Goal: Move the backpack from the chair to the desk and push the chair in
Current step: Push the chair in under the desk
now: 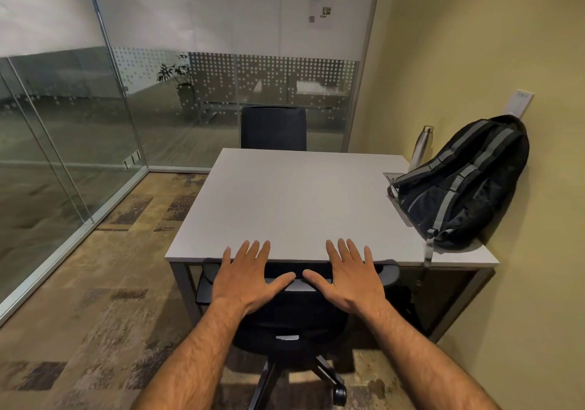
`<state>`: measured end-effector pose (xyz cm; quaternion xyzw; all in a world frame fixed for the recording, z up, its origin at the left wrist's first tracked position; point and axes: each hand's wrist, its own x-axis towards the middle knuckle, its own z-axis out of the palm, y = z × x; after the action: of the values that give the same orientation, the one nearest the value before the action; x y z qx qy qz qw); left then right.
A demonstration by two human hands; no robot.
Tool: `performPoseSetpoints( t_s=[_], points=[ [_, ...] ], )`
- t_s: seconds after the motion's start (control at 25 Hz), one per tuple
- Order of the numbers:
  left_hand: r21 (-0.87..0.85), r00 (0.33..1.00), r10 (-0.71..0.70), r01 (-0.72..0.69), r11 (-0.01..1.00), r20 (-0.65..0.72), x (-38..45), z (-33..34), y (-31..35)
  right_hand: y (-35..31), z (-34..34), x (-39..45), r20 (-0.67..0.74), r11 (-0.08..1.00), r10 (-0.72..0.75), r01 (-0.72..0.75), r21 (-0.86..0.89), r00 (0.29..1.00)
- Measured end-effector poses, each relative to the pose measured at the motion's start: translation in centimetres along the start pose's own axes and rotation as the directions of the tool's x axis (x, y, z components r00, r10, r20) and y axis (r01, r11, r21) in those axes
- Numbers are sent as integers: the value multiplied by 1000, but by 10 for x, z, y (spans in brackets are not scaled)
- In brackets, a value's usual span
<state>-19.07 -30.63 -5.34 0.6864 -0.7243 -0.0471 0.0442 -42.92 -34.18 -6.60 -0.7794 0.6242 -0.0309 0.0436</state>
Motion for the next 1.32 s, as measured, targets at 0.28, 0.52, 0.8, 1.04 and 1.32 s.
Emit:
performPoseSetpoints(
  t_s=[0.28,0.52,0.8,1.04,1.32],
  points=[
    [5,1000,2,-2,1000,-4,26,3,-8,1,0,24,-6,1000,3,-3,6,1000],
    [-20,1000,17,-17,1000,8,47,-1,-22,-8,-2,45,-4,1000,23,-23,-5,1000],
    [-13,1000,24,-24,1000,9,73,-5,-35,-16,-1,72,-24,999,34,-35,-7,999],
    [-14,1000,15,-15,1000,2,94,-6,-39,-13,0,97,-26,1000,26,-27,-8,999],
    [-18,999,18,-19,1000,-29,101,-2,-40,-11,2,102,-37,1000,8,-9,-8,999]
  ],
)
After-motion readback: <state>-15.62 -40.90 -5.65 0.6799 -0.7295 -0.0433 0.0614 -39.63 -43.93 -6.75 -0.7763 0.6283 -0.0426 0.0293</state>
